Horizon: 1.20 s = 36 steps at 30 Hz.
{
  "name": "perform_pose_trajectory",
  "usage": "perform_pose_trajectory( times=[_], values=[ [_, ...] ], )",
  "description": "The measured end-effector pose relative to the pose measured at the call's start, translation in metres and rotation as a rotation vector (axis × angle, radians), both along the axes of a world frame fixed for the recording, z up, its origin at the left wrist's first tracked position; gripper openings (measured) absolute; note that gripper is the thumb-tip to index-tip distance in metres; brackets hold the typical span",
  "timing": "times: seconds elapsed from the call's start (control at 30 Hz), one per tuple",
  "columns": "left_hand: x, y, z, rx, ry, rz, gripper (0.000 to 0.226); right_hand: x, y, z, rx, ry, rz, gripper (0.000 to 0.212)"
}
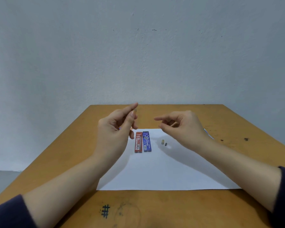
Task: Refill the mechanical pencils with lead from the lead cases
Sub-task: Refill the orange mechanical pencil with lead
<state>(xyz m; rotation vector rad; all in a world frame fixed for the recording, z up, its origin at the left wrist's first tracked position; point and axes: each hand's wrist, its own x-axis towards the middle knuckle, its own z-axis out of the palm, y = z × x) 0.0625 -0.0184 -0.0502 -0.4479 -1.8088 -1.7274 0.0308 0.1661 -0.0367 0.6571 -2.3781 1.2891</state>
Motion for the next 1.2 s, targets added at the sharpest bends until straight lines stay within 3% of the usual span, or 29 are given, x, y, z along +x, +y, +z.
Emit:
perform_pose_trajectory(
  times=[0.17, 0.4, 0.67, 0.87, 1.0, 1.2],
  values=[
    [-0.010, -0.004, -0.007, -0.102, -0.057, 0.054, 0.034, -0.012, 0.012, 0.003, 0.151, -0.150, -0.094, 0.023],
    [-0.013, -0.006, -0.009, -0.182, -0.122, 0.072, 0.036, -0.007, 0.010, 0.003, 0.531, -0.407, -0.211, 0.031],
    [-0.012, -0.006, -0.010, -0.219, -0.162, 0.035, 0.036, 0.003, 0.005, 0.006, 0.527, -0.369, -0.227, 0.013],
    [-0.009, -0.006, -0.008, -0.252, -0.182, -0.002, 0.028, 0.006, 0.006, 0.007, 0.568, -0.307, -0.226, 0.015],
    [-0.006, -0.005, -0.007, -0.282, -0.193, -0.036, 0.028, 0.003, 0.002, 0.004, 0.451, -0.249, -0.194, 0.011],
    [-0.005, -0.004, -0.006, -0.288, -0.188, -0.048, 0.027, 0.005, -0.005, 0.003, -0.106, -0.272, -0.012, 0.009]
  ],
)
